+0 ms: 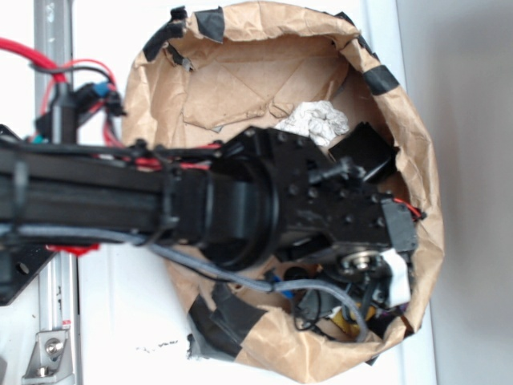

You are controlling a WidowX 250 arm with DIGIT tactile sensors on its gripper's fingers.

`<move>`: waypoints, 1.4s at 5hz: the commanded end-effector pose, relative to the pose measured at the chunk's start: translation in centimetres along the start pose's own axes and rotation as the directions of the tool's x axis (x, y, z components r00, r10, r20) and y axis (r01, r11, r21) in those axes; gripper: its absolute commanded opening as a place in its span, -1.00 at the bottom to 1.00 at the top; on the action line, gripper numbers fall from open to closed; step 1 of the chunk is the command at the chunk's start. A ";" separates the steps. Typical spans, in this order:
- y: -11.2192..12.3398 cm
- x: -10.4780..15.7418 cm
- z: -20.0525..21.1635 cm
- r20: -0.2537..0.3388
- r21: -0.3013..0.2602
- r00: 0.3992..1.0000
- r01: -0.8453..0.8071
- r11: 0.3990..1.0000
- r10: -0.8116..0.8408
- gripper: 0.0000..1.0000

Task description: Grab the yellow cloth.

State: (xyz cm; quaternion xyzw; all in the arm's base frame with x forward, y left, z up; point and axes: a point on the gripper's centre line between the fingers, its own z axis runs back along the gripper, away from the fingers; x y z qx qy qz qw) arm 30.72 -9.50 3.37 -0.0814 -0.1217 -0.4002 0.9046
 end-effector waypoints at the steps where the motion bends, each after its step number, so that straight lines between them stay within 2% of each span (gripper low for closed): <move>1: -3.0 -1.9 1.7 -0.014 0.049 1.000 0.009 0.999 -0.008 -1.00; 2: -2.9 -2.4 2.2 -0.027 0.064 1.000 -0.011 0.998 0.013 -1.00; 3: -2.6 -3.6 3.6 -0.002 0.078 0.998 -0.061 0.995 0.061 -1.00; 4: -2.4 -4.5 7.3 0.103 0.087 0.989 -0.115 0.990 0.106 -1.00; 5: -2.2 -4.0 9.5 0.162 0.088 0.980 -0.133 0.987 0.118 -1.00; 6: -2.0 -4.2 10.8 0.189 0.098 0.975 -0.135 0.986 0.114 -1.00; 7: -1.7 -4.1 11.4 0.181 0.104 0.970 -0.184 0.977 0.163 -1.00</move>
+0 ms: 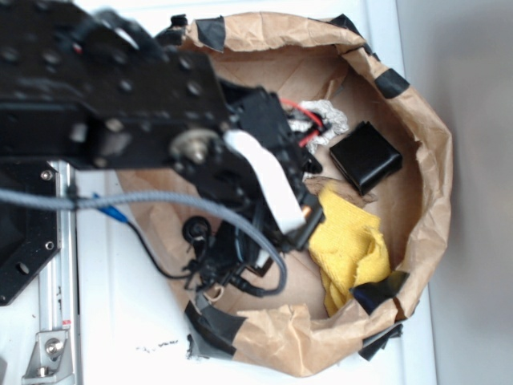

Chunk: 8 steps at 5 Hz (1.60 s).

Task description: Grab the yellow cloth.

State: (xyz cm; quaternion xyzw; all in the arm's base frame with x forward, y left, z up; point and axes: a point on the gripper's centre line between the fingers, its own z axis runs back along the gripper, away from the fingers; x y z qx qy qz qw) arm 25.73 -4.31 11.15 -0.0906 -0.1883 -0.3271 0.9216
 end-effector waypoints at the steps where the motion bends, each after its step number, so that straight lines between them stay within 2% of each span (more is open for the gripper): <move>1: -1.4 1.9 1.0 0.017 0.085 0.995 -0.099 0.991 0.098 1.00; 2: -1.0 2.8 -0.1 0.097 0.034 0.987 -0.136 0.990 0.132 1.00; 3: -0.1 2.9 -2.7 0.063 0.012 0.992 -0.106 0.994 0.105 1.00; 4: -0.1 2.7 -5.6 0.002 -0.023 1.000 -0.015 1.000 0.015 1.00; 5: -1.0 2.4 -7.5 -0.010 -0.087 0.997 0.070 0.994 -0.071 1.00; 6: -2.3 2.6 -8.5 -0.036 -0.118 0.976 0.209 0.971 -0.215 1.00; 7: -3.5 2.8 -9.2 -0.085 -0.115 0.943 0.312 0.943 -0.322 1.00; 8: -3.1 3.3 -10.3 -0.149 -0.070 0.950 0.268 0.961 -0.276 -1.00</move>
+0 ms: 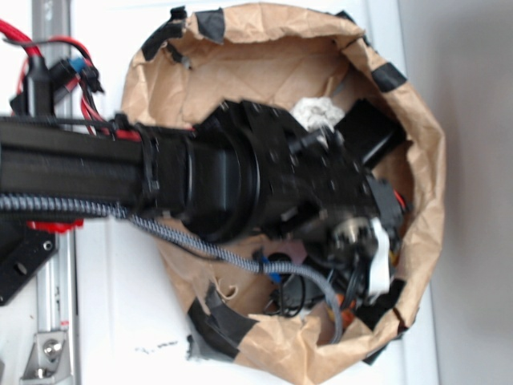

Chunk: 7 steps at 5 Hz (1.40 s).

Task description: Grab the yellow cloth.

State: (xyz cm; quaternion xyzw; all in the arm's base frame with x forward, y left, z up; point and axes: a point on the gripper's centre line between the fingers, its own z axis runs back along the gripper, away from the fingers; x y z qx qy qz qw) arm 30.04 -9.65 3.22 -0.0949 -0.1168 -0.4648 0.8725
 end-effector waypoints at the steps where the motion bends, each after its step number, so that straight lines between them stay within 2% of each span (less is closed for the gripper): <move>1: -1.3 0.9 -0.1 -0.017 0.056 0.999 -0.031 0.998 0.032 -1.00; 3: -1.0 -0.7 2.2 0.037 0.089 0.994 -0.109 0.990 0.106 -1.00; 4: -1.4 -2.5 4.2 0.017 0.197 0.976 -0.216 0.956 0.217 -1.00; 5: -2.2 -3.9 5.0 -0.034 0.289 0.929 -0.343 0.894 0.367 -1.00; 6: -4.2 -5.1 8.0 0.083 0.230 0.804 -0.590 0.774 0.588 -1.00; 7: -4.3 -4.0 9.8 0.021 0.105 0.702 -0.710 0.696 0.712 0.85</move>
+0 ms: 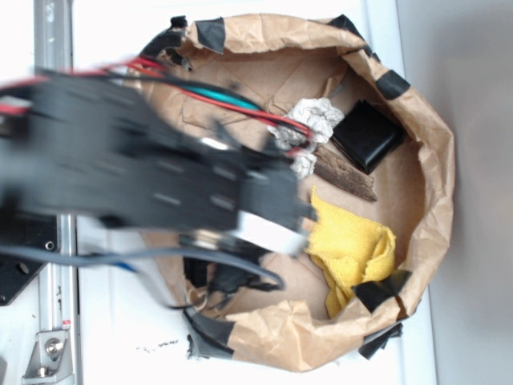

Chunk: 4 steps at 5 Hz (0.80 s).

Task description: Grab the yellow cloth.

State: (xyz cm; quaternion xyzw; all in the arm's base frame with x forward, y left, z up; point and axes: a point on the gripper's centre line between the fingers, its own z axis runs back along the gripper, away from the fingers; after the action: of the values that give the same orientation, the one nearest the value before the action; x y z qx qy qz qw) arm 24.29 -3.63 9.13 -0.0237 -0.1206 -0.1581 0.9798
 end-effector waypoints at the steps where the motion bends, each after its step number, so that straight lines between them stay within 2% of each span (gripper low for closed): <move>1: -3.2 1.8 4.1 -0.093 -0.201 0.950 -0.312 0.929 0.299 1.00; 2: -2.2 3.3 3.4 -0.031 -0.266 0.905 -0.416 0.869 0.424 1.00; 3: -1.2 4.1 1.7 -0.013 -0.290 0.872 -0.472 0.832 0.490 1.00; 4: -0.5 6.0 -0.2 0.047 -0.352 0.872 -0.442 0.825 0.487 1.00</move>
State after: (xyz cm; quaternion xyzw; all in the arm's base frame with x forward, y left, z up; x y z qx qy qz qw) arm 29.42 -4.00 7.48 -0.2284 -0.1186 0.0675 0.9640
